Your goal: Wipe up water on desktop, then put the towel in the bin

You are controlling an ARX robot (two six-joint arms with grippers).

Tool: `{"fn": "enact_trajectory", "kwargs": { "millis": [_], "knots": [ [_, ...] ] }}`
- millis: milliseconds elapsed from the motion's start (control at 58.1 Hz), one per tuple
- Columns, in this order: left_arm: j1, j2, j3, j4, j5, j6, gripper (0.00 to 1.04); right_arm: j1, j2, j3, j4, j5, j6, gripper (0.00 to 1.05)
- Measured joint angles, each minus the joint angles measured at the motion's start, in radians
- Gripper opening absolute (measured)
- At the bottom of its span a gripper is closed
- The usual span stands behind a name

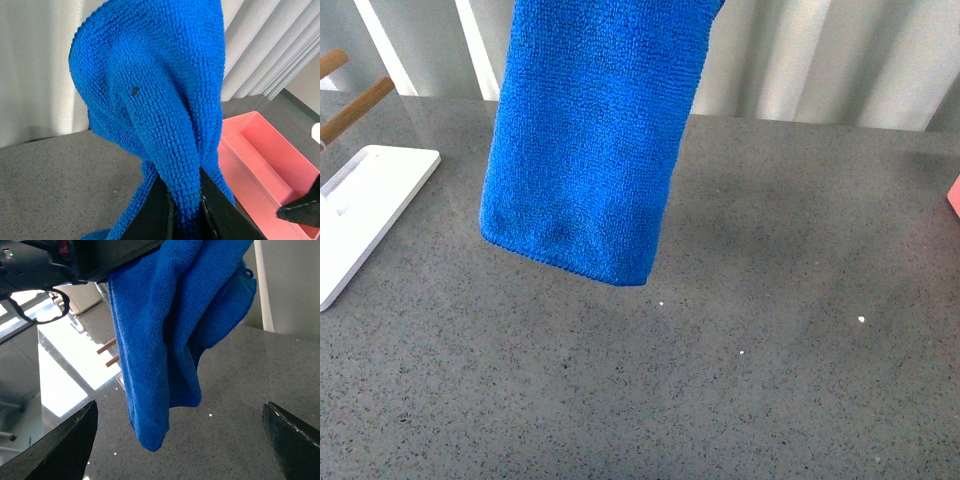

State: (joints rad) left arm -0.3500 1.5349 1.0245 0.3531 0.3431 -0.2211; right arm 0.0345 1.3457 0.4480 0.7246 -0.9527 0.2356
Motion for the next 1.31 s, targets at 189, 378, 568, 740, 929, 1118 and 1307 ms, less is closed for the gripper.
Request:
{"fn": "enact_trajectory", "kwargs": {
  "millis": [189,378,568,740,929,1118,1307],
  "knots": [
    [0.000,0.000,0.000,0.000,0.000,0.000,0.05,0.095,0.165,0.102,0.029,0.063,0.034,0.98],
    [0.000,0.000,0.000,0.000,0.000,0.000,0.05,0.163,0.294,0.214,0.019,0.082,0.034,0.98],
    [0.000,0.000,0.000,0.000,0.000,0.000,0.05,0.242,0.433,0.397,-0.062,0.039,0.006,0.98],
    [0.000,0.000,0.000,0.000,0.000,0.001,0.05,0.301,0.526,0.531,-0.105,0.063,-0.023,0.98],
    [0.002,0.000,0.000,0.000,-0.005,0.002,0.05,0.347,0.556,0.592,-0.095,0.061,-0.040,0.94],
    [0.006,0.000,0.000,0.000,-0.016,0.002,0.05,0.362,0.578,0.628,-0.124,0.077,-0.086,0.59],
    [0.006,0.000,0.000,-0.001,-0.019,0.003,0.05,0.366,0.570,0.628,-0.185,0.163,-0.203,0.23]
  ]
}}
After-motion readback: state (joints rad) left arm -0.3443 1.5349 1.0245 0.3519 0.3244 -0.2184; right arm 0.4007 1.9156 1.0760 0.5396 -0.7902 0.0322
